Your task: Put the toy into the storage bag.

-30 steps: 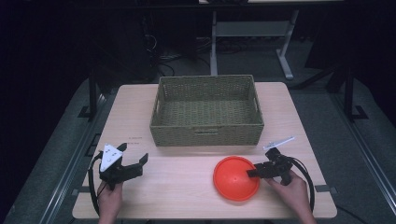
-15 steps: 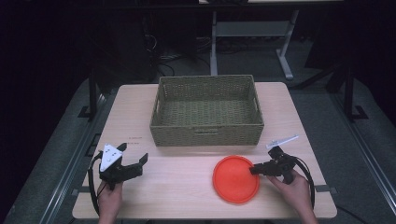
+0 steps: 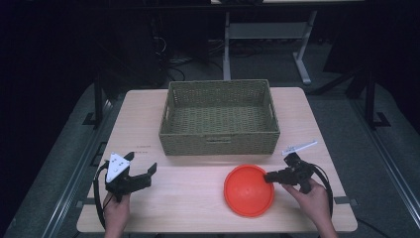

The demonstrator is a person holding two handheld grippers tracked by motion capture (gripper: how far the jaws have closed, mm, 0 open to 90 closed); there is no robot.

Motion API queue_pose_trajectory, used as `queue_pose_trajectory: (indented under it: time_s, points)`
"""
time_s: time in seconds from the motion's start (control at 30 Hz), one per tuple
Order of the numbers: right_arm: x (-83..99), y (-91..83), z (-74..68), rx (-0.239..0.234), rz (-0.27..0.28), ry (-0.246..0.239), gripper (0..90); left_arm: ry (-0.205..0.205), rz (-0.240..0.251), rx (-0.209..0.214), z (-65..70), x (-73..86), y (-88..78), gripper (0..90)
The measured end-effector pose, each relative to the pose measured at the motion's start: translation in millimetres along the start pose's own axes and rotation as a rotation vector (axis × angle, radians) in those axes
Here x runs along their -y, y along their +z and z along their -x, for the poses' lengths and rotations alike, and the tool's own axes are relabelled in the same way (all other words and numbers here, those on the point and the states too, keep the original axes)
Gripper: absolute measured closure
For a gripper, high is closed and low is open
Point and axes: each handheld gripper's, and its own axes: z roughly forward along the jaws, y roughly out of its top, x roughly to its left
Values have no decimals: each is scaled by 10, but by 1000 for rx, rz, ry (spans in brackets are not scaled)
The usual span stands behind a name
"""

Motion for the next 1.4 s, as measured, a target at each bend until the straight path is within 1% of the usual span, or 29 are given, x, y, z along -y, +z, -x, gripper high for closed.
queue_pose_trajectory:
  time_s: [0.13,0.2,0.3,0.37,0.43,0.57,0.6,0.63,0.67,0.7,0.8,0.83,0.87,0.93,1.0,1.03,1.07,1.1,1.2,1.3,1.4]
  points:
    - [-74,-18,-84,11,-6,-19,816,-1,3,1,-6,1,-4,128]
    - [-99,-36,-113,4,-1,-21,817,2,2,0,-3,0,-6,127]
    - [-132,-77,-163,34,-3,-32,818,1,1,2,3,-1,-4,128]
    - [-156,-111,-190,46,-2,-34,818,2,1,1,6,0,-1,128]
    - [-178,-141,-207,47,-5,-40,819,3,0,4,6,-1,3,128]
    - [-250,-222,-281,78,-9,-68,819,0,0,2,2,0,1,127]
    - [-298,-266,-327,90,-11,-78,819,-1,1,2,1,0,1,128]
    - [-298,-266,-327,90,-11,-78,819,-1,1,2,-1,0,-1,128]
    - [-349,-297,-360,102,-12,-94,820,-1,1,1,-4,1,-3,128]
    - [-349,-297,-360,102,-12,-94,820,-4,5,1,-5,3,-5,128]
    - [-459,-353,-419,116,-17,-119,820,-5,7,-1,-9,2,-9,128]
    - [-459,-353,-419,116,-17,-119,820,-5,7,-1,-9,2,-9,127]
    - [-517,-389,-445,118,-11,-124,820,-5,6,-1,-10,3,-9,128]
    - [-547,-409,-456,116,-14,-128,820,-6,6,0,-10,3,-8,128]
    - [-634,-442,-489,118,-19,-148,820,-5,7,-1,-6,2,-8,128]
    - [-634,-442,-489,118,-19,-148,820,-5,7,-1,-6,2,-8,128]
    - [-690,-457,-503,122,-24,-159,820,-5,7,1,-6,2,-7,128]
    - [-690,-457,-503,122,-24,-159,820,-5,7,0,-4,1,-8,128]
    - [-768,-484,-522,121,-30,-160,820,-4,5,-2,-3,1,-11,128]
    - [-840,-518,-534,110,-28,-169,820,-4,2,-3,-8,1,-14,128]
    - [-920,-564,-565,107,-32,-174,820,-13,3,-6,-10,4,-17,128]
